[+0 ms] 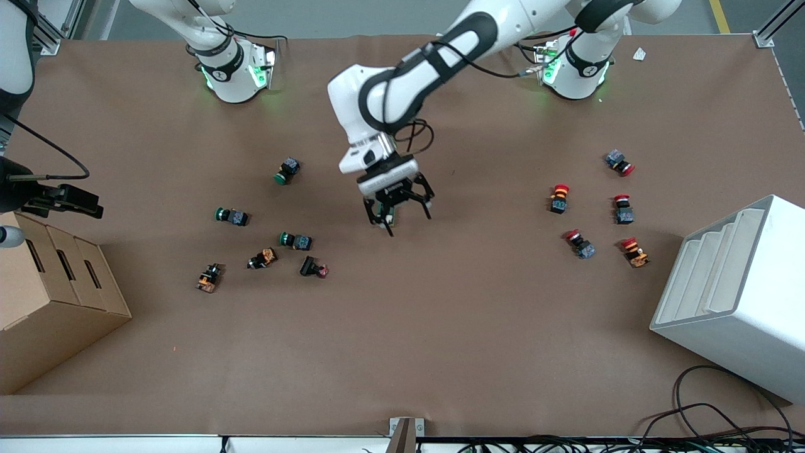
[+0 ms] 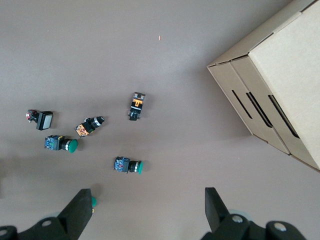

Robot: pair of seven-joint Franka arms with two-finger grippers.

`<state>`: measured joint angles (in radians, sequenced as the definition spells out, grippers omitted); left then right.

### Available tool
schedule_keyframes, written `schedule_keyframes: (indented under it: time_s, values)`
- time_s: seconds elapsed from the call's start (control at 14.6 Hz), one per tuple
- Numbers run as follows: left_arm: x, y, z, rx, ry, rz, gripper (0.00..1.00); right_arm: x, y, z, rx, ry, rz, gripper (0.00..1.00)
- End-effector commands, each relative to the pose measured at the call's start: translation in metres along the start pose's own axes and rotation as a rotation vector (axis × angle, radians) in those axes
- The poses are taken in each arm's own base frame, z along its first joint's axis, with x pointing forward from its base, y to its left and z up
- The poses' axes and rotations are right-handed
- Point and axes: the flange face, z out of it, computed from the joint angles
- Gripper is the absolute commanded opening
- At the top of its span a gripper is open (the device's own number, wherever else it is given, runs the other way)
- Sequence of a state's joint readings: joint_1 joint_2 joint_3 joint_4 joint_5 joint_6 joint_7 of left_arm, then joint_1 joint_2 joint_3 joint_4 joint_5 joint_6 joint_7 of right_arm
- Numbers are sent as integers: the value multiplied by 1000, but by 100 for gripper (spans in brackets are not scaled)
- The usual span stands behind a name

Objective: Close load switch with both arms

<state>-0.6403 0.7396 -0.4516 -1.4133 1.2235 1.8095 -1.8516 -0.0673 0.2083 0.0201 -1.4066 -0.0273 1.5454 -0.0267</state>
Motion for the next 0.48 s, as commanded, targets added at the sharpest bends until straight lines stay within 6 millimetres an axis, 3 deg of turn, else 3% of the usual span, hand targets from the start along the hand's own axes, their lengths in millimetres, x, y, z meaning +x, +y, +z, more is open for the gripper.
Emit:
schedule_keyframes:
  time_s: [0.0, 0.14, 0.27, 0.41]
  values:
    - [66, -22, 19, 36, -74, 1, 100, -1, -2, -2, 0, -4, -5, 100]
    - [121, -49, 31, 62, -161, 65, 100, -4, -8, -4, -1, -14, -20, 100]
    - [187, -91, 36, 68, -226, 143, 100, -9, -12, 0, -11, -62, -25, 100]
    - [236, -128, 44, 57, -304, 120, 100, -14, -13, -3, -9, -68, -31, 100]
